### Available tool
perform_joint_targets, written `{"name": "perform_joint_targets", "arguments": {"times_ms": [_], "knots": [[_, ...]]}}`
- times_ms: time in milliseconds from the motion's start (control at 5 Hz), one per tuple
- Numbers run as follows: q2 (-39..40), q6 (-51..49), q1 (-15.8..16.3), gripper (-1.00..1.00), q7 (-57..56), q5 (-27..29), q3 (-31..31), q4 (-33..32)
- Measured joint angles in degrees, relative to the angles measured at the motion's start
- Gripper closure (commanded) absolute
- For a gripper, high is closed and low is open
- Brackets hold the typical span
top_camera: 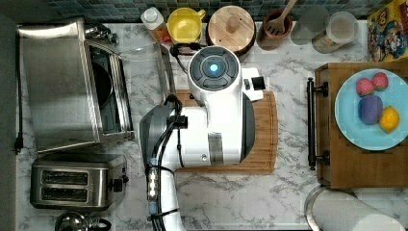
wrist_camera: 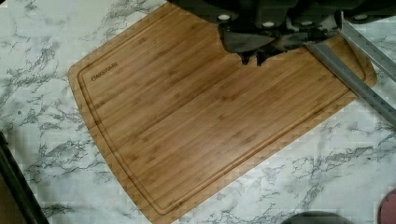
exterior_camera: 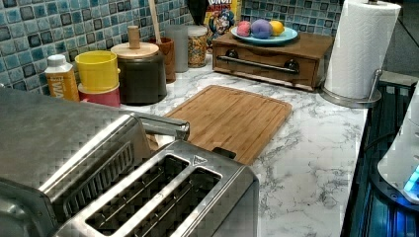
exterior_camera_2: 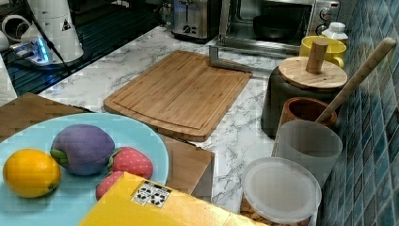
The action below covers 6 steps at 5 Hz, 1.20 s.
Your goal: Close the oven.
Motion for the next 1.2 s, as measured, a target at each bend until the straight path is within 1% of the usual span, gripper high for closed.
{"name": "perform_joint_targets", "arguments": {"times_ms": [400, 600, 800, 1000, 1200], "knots": [[0.0, 0.1, 0.0, 1.0, 0.0, 0.0, 0.0, -0.4], [0.4, 1.2, -1.1, 1.0, -4.0, 4.2, 1.0, -0.4], [2.1, 3.2, -1.6, 1.0, -18.4, 8.4, 0.9, -0.3], [6.0, 3.6, -2.4, 1.0, -36.4, 16.2, 0.4, 1.1], [12.2, 5.5, -3.7, 1.0, -48.6, 20.4, 0.6, 3.7]]}}
